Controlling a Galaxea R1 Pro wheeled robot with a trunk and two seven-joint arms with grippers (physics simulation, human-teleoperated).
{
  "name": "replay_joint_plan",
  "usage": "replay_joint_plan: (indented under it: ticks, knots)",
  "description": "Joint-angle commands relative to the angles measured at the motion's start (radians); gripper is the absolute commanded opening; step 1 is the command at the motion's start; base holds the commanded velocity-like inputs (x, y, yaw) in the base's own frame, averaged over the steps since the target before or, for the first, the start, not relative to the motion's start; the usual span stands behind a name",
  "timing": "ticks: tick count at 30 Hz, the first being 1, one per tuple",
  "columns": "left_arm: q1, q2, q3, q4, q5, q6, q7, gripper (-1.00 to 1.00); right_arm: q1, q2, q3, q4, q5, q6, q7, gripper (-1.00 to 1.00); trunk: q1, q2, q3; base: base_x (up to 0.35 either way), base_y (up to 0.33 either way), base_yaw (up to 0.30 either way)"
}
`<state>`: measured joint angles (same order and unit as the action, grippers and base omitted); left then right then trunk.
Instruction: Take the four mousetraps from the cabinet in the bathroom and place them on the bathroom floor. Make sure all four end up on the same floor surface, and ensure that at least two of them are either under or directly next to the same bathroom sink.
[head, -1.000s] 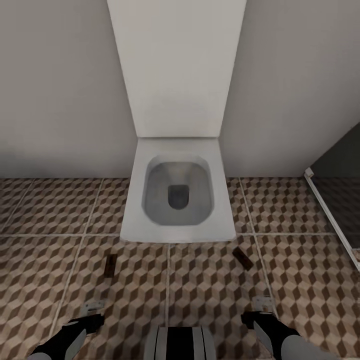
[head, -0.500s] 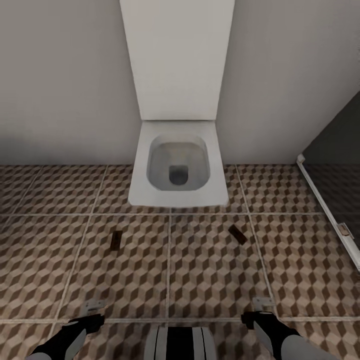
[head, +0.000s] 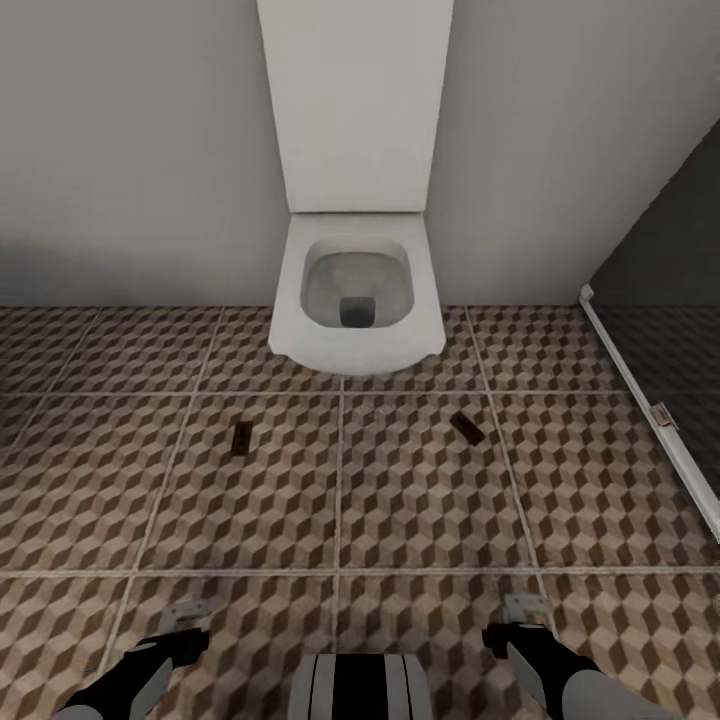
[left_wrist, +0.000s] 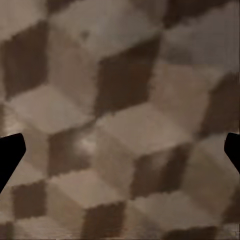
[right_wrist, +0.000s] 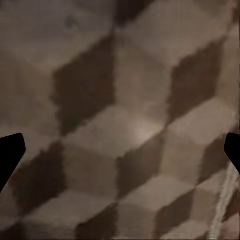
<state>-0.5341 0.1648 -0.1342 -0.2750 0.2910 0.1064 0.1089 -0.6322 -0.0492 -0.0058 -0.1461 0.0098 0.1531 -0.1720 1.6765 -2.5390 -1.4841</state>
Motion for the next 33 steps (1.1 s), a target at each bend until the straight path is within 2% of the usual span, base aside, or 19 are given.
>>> replay_joint_plan:
  ticks: [1, 16, 33]
  knots:
    - [0.000, 0.001, -0.009, -0.003, 0.010, 0.006, 0.006, 1.00, 0.000, 0.000, 0.000, -0.002, 0.001, 0.006, -0.003, 1.00, -0.001, 0.000, -0.001, -0.346, 0.000, 0.000]
    - [0.000, 0.000, -0.008, -0.003, 0.009, 0.005, 0.006, 1.00, 0.000, 0.000, 0.000, -0.003, 0.001, 0.006, -0.010, 1.00, -0.001, 0.000, -0.001, -0.308, 0.000, 0.000]
    - [0.000, -0.001, -0.010, -0.003, 0.008, 0.003, 0.008, 1.00, 0.000, 0.000, 0.000, -0.002, 0.001, 0.006, -0.011, 1.00, -0.001, 0.000, -0.001, -0.039, 0.000, 0.000]
